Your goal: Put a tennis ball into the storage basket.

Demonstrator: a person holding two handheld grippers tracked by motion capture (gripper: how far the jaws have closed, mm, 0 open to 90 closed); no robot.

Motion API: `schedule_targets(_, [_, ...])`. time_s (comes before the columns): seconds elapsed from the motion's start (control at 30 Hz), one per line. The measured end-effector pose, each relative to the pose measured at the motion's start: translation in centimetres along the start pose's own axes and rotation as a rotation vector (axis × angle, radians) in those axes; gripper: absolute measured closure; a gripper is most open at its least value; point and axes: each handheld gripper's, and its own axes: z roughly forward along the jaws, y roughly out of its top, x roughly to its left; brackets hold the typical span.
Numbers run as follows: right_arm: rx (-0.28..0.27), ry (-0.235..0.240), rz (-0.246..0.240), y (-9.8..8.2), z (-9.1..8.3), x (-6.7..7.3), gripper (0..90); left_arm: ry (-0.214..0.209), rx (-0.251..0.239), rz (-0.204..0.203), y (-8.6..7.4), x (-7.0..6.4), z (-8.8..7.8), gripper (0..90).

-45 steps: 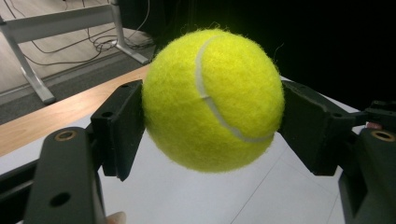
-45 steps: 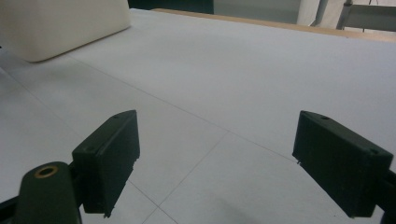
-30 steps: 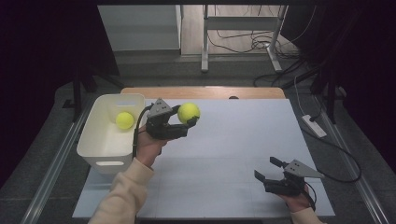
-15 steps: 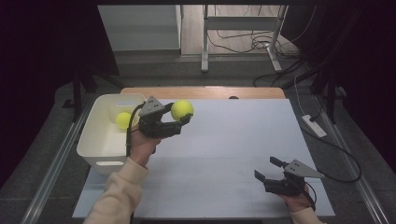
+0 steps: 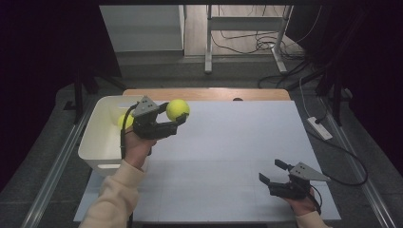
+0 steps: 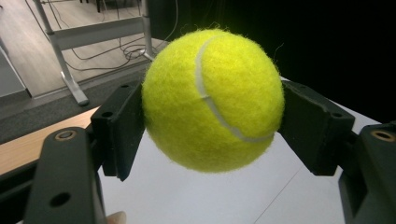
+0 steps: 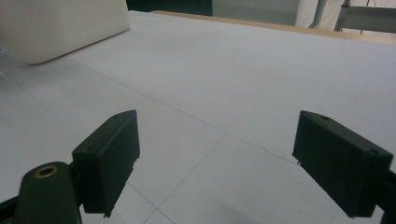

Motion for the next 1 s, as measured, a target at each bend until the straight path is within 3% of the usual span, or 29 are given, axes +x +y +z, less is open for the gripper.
schedule_targets(1.0, [0.001, -0.002, -0.005, 0.0, 0.0, 0.0, 14.5, 0.076, -0.005, -0.026, -0.2, 2.3, -2.0, 27.2])
